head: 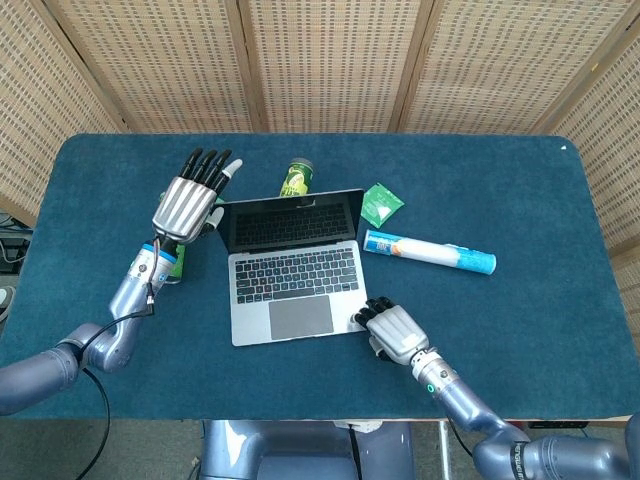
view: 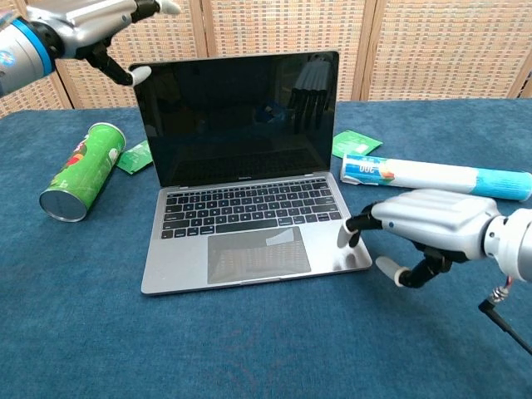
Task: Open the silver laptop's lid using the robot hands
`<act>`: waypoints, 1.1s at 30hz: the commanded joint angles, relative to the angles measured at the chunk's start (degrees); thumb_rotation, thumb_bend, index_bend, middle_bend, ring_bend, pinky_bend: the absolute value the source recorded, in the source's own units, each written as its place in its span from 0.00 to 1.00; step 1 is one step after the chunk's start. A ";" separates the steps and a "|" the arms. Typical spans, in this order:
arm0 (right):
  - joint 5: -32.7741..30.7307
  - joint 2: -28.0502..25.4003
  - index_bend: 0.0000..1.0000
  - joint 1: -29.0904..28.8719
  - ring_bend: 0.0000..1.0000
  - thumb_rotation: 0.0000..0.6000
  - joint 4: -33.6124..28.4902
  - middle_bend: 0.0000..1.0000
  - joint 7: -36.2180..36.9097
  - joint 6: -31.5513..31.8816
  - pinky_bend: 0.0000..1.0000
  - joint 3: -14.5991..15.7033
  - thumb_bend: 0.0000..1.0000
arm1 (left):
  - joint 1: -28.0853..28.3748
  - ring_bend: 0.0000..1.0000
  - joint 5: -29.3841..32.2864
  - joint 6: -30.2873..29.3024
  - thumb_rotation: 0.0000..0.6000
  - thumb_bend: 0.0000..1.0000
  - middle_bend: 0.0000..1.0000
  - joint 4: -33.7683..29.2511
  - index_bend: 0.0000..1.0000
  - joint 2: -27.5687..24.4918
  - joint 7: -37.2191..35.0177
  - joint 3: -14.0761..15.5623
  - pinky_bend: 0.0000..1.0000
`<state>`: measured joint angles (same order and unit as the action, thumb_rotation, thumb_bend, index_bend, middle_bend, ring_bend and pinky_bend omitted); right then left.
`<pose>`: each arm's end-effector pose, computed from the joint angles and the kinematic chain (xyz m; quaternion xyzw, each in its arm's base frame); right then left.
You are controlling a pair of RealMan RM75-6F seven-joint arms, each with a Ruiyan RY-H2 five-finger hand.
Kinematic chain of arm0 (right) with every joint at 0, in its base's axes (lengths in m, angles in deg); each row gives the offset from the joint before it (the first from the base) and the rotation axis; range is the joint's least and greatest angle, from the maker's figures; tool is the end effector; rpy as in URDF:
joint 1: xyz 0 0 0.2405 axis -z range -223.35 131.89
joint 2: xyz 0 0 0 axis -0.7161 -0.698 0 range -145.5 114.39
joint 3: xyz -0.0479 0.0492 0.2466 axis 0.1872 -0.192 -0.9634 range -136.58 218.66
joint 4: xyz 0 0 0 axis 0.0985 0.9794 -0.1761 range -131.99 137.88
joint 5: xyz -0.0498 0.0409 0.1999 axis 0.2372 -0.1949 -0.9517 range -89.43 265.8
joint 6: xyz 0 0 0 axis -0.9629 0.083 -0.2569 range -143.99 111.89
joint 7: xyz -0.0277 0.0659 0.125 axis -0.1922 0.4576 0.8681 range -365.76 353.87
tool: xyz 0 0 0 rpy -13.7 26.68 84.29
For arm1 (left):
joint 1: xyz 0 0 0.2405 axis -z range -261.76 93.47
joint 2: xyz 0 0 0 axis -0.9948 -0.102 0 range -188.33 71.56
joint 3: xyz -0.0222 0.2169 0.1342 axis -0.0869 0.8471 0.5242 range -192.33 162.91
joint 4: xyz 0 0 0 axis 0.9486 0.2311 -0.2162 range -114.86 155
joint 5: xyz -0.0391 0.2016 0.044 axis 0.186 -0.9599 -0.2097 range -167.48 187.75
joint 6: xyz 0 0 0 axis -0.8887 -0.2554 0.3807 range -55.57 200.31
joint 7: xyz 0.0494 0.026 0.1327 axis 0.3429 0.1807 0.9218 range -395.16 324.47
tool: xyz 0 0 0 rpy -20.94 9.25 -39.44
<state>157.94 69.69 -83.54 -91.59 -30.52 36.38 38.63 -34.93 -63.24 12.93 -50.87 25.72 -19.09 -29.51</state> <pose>-0.1600 -0.2756 -0.0312 0.8112 -0.3610 0.3090 0.3408 -0.1262 0.4224 0.0636 -0.7268 -0.1972 -0.4198 0.5066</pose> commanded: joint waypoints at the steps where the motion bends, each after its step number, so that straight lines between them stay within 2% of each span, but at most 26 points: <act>1: 3.06 -1.03 0.27 0.48 0.18 1.00 -1.25 0.33 3.33 2.33 0.21 -1.15 0.77 | -1.40 0.00 -3.20 -3.17 1.00 0.43 0.00 -5.21 0.00 -4.10 -0.91 0.92 0.00; 4: 8.67 -3.26 0.27 1.60 0.18 1.00 -3.04 0.34 8.77 6.46 0.21 -2.05 0.76 | -2.92 0.00 -4.54 -5.32 1.00 0.43 0.00 -9.98 0.00 -7.66 0.23 1.35 0.00; 9: 15.83 -6.67 0.27 3.86 0.18 1.00 -2.18 0.34 14.76 14.27 0.21 -3.12 0.76 | -6.78 0.00 -5.32 -10.46 1.00 0.42 0.00 -16.74 0.00 -12.16 -0.30 1.46 0.00; 11: 17.41 -8.06 0.27 4.74 0.18 1.00 -1.68 0.34 16.32 16.39 0.21 -3.09 0.75 | -8.55 0.00 -5.21 -12.71 1.00 0.34 0.00 -18.31 0.00 -13.10 0.09 1.68 0.00; 12: 18.37 -9.32 0.27 5.73 0.18 1.00 -1.07 0.34 17.34 18.68 0.20 -3.30 0.71 | -10.37 0.00 -4.59 -14.76 1.00 0.25 0.00 -19.29 0.00 -13.63 0.58 2.00 0.00; 14: 20.77 -11.35 0.27 7.34 0.18 1.00 0.33 0.33 19.59 22.33 0.17 -3.00 0.59 | -13.50 0.00 -3.67 -17.97 1.00 0.08 0.00 -21.34 0.00 -14.33 1.07 2.87 0.00; 15: 22.24 -12.39 0.26 8.24 0.17 1.00 1.73 0.31 20.59 24.47 0.14 -2.79 0.44 | -15.17 0.00 -3.02 -19.23 1.00 0.04 0.00 -22.52 0.00 -14.80 1.06 3.48 0.00; 16: 24.12 -14.15 0.23 10.22 0.14 1.00 5.38 0.26 19.89 28.79 0.09 -2.70 0.26 | -18.51 0.00 -1.55 -21.36 1.00 0.01 0.00 -24.47 0.00 -15.77 -0.14 4.79 0.00; 18: 25.87 -15.17 0.16 12.55 0.06 1.00 9.48 0.16 20.83 32.95 0.03 -1.94 0.04 | -22.24 0.00 -1.94 -24.15 1.00 0.00 0.00 -26.45 0.00 -17.05 -2.45 6.70 0.00; 19: 25.96 -15.74 0.10 13.92 0.02 1.00 11.24 0.09 22.27 34.50 0.00 -1.41 0.00 | -24.41 0.00 -2.52 -25.53 1.00 0.00 0.00 -26.93 0.00 -17.59 -4.11 8.09 0.00; 22: 25.62 -16.56 0.01 15.95 0.00 1.00 13.10 0.00 24.30 36.12 0.00 -0.59 0.00 | -27.79 0.00 -3.23 -27.53 1.00 0.00 0.00 -27.03 0.00 -17.97 -6.50 10.27 0.00; 26: 24.20 -17.48 0.00 19.42 0.00 1.00 13.46 0.00 27.38 38.28 0.00 0.61 0.00 | -32.47 0.00 -4.42 -29.75 1.00 0.00 0.00 -26.66 0.00 -17.92 -9.65 13.75 0.00; 31: 22.16 -17.23 0.00 26.63 0.00 1.00 13.70 0.00 31.23 43.97 0.00 2.61 0.00 | -39.61 0.00 -6.22 -33.66 1.00 0.00 0.00 -25.02 0.00 -18.08 -11.74 18.42 0.00; 33: 21.72 -16.85 0.00 27.89 0.00 1.00 13.69 0.00 31.83 44.97 0.00 2.56 0.00 | -40.30 0.00 -6.72 -33.72 1.00 0.00 0.00 -24.65 0.00 -18.16 -12.44 18.52 0.00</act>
<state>180.66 52.58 -57.43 -78.02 0.20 79.94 40.58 -74.05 -69.12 -19.99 -76.12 7.78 -30.50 -11.61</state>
